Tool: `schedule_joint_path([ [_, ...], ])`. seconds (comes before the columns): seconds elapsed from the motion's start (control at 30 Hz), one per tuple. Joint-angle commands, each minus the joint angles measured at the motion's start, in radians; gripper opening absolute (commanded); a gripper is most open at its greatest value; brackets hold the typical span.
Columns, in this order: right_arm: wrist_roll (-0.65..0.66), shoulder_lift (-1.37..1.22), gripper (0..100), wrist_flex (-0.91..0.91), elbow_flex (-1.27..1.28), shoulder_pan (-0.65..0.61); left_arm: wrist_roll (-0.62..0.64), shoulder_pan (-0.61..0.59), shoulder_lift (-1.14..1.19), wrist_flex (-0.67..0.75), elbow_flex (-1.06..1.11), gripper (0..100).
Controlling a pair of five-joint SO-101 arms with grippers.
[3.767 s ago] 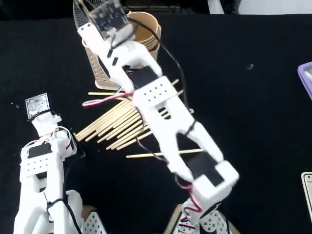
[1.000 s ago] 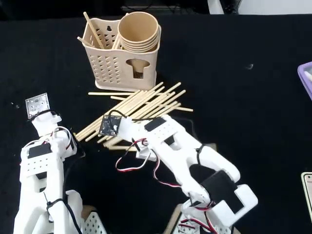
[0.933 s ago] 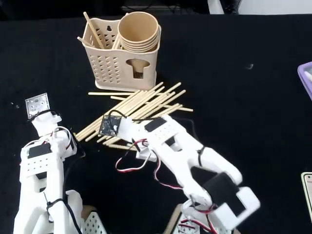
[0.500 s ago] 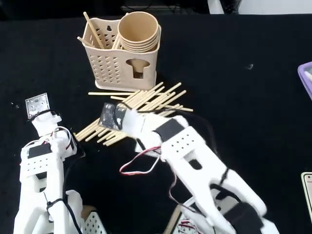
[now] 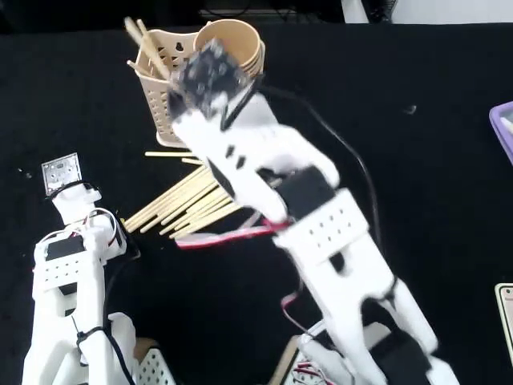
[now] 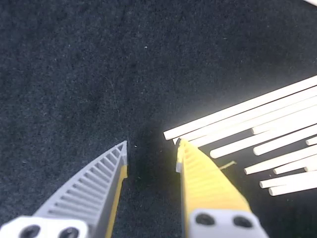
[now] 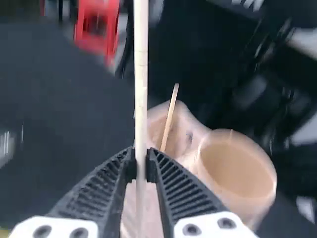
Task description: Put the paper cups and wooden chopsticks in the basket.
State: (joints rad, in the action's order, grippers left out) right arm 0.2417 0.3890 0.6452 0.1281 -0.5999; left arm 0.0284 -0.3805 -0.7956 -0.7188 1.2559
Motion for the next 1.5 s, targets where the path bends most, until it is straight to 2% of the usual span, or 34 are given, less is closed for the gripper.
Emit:
schedule_joint_path([
  [0.0, -0.069, -0.119, 1.1, -0.195, -0.193, 0.012, 0.006, -0.004, -0.025, 0.012, -0.008, 17],
  [0.23, -0.098, -0.381, 1.1, -0.367, -0.466, 0.012, 0.006, -0.004, -0.025, 0.012, -0.007, 17],
  [0.63, -0.097, -0.773, 1.1, -0.351, -0.837, 0.063, 0.006, -0.002, -0.025, 0.012, -0.01, 17],
  [0.8, -0.097, -0.802, 1.1, -0.203, -0.869, 0.064, 0.006, -0.002, -0.025, 0.012, -0.012, 17],
  [1.2, -0.097, -0.792, 1.1, -0.204, -0.881, 0.074, 0.006, -0.004, -0.025, 0.012, -0.012, 17],
  [1.47, -0.097, -0.802, 1.1, -0.195, -0.997, 0.077, 0.006, -0.004, -0.025, 0.012, -0.012, 17],
])
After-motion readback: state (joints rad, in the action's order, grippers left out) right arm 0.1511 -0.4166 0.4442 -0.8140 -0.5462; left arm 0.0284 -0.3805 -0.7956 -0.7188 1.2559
